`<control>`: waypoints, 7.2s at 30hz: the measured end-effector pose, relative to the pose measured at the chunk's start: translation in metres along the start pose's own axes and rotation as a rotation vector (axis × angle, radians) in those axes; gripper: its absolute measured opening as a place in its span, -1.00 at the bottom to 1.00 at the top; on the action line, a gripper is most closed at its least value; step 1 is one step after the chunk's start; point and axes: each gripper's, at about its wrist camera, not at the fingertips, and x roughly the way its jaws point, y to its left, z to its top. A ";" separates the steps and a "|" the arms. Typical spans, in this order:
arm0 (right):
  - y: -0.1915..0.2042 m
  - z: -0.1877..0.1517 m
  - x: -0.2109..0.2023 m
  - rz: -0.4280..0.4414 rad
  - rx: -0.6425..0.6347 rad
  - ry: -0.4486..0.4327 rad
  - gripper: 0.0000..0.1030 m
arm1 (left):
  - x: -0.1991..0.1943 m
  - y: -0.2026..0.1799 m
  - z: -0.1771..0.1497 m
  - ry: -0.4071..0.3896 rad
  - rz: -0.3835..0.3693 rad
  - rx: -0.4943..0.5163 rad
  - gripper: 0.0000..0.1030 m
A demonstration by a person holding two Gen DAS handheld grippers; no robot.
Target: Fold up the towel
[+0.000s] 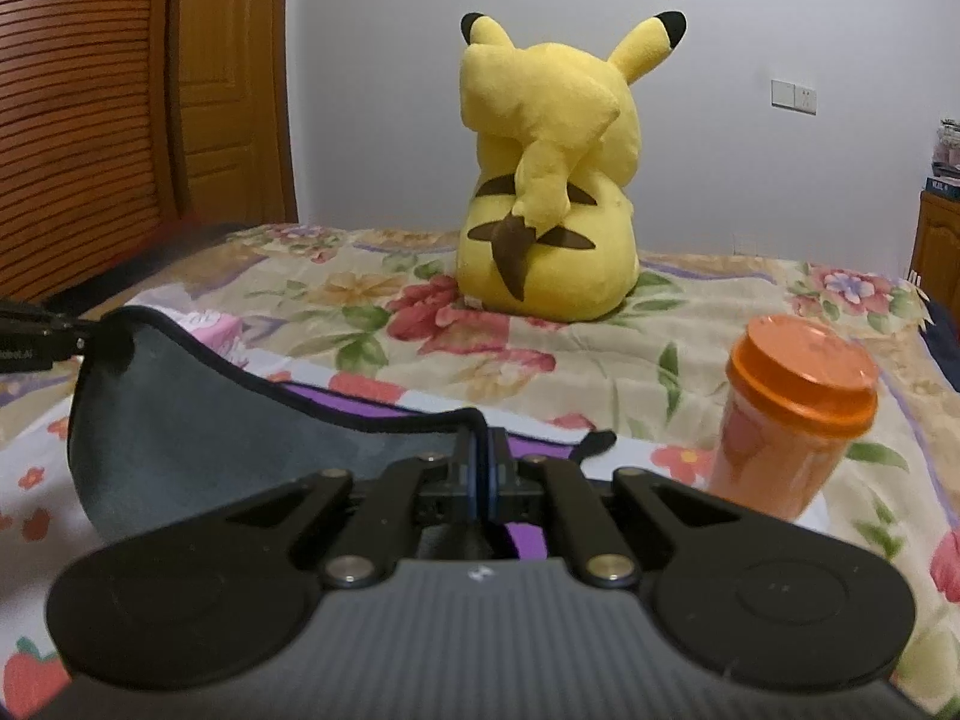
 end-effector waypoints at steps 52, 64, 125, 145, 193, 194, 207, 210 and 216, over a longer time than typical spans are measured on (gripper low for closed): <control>-0.010 -0.026 0.059 -0.061 -0.009 0.063 -0.08 | 0.084 -0.002 -0.026 0.123 0.071 0.029 0.04; 0.003 -0.029 0.001 -0.054 0.036 0.081 0.31 | 0.028 -0.020 -0.029 0.130 0.044 0.046 0.48; 0.075 -0.031 -0.216 -0.091 0.093 -0.001 1.00 | -0.235 -0.088 -0.039 0.052 0.033 0.042 1.00; 0.093 -0.064 -0.227 -0.082 0.100 0.036 1.00 | -0.244 -0.098 -0.090 0.112 0.031 0.000 1.00; 0.091 -0.082 -0.241 -0.182 0.115 -0.056 1.00 | -0.264 -0.090 -0.108 -0.060 0.085 -0.012 1.00; 0.091 -0.082 -0.241 -0.183 0.115 -0.058 1.00 | -0.264 -0.089 -0.107 -0.063 0.086 -0.012 1.00; 0.089 -0.082 -0.244 -0.206 0.122 -0.089 1.00 | -0.268 -0.091 -0.106 -0.105 0.090 0.004 1.00; 0.089 -0.082 -0.245 -0.209 0.123 -0.096 1.00 | -0.270 -0.091 -0.105 -0.117 0.091 0.005 1.00; 0.088 -0.082 -0.248 -0.214 0.121 -0.113 1.00 | -0.273 -0.092 -0.104 -0.139 0.094 0.007 1.00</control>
